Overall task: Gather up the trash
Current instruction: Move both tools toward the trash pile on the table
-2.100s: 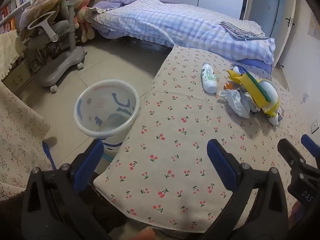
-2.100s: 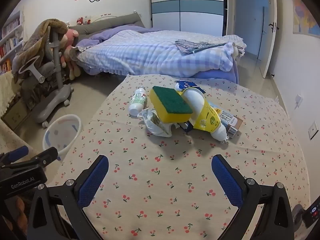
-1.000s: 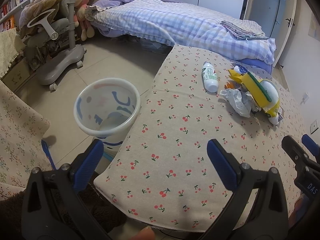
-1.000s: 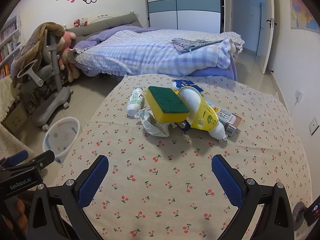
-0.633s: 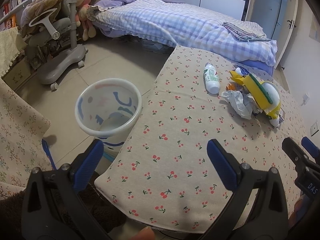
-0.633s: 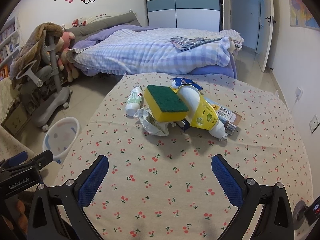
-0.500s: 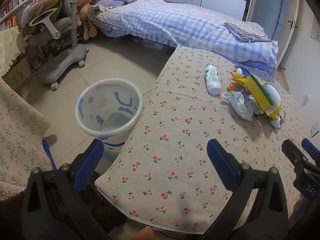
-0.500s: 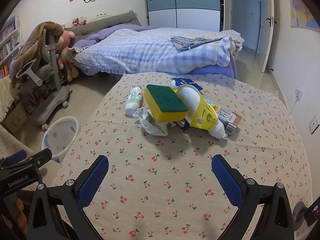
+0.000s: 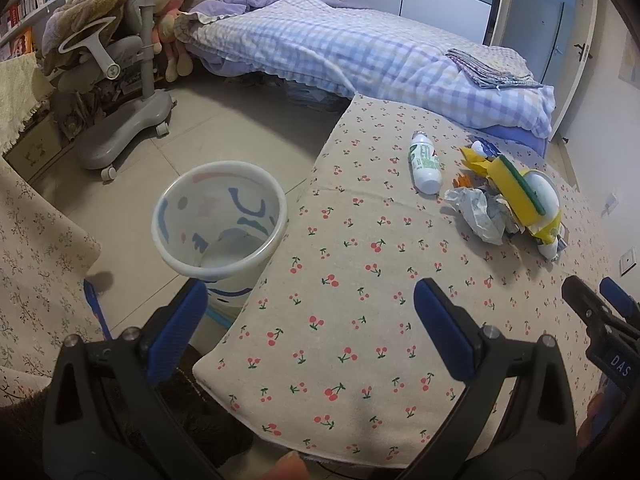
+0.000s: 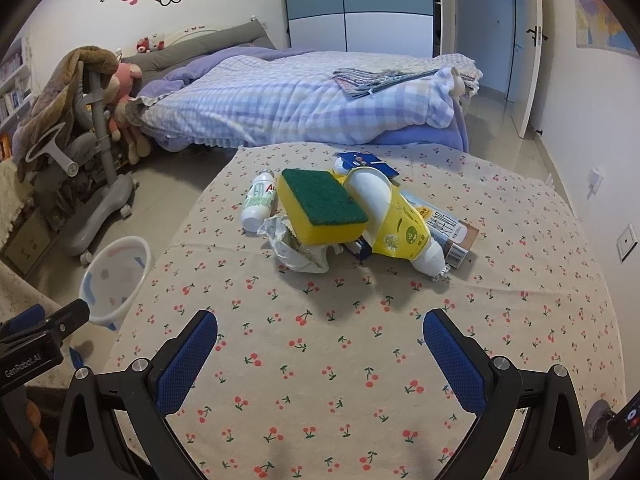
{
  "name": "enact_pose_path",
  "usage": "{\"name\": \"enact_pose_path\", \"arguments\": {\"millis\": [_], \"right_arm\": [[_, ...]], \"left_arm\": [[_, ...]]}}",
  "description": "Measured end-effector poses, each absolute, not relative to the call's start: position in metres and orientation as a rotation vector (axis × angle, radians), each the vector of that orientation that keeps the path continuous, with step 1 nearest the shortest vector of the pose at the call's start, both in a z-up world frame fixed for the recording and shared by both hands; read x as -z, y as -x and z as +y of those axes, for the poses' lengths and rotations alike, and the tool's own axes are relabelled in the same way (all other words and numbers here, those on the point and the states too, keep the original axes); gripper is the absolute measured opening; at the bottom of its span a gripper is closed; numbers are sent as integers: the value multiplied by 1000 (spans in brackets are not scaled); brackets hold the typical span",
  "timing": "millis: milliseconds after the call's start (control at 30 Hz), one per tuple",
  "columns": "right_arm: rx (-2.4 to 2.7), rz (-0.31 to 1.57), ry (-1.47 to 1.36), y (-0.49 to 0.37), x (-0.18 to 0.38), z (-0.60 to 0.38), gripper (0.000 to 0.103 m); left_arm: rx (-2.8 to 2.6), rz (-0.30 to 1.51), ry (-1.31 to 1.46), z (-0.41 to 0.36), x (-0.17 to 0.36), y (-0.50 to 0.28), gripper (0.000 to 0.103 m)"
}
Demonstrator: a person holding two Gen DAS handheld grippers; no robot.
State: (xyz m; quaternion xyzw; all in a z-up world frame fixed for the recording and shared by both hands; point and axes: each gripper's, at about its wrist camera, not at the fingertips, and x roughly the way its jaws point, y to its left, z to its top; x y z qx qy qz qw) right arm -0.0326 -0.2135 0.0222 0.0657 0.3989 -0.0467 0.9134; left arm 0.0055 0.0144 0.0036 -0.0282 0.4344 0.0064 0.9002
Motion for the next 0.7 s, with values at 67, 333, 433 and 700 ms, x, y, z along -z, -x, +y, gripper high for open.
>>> {"name": "enact_pose_path", "arguments": {"millis": [67,333,433,700], "right_arm": [[98,824,-139,33,-22,-214,103],[83,854,-151,22,-30,-227,103],[106,868,-177,11,-35,-244,103],[90,891,-255,-2,-46,-267,103]], "left_arm": [[-11,901,63,15,-4,-6,102],[18,895,45,11,-13,-18,102],[26,891,22,7,-18,-25,102],[40,904,-16,-1,-24,-41,102]]}}
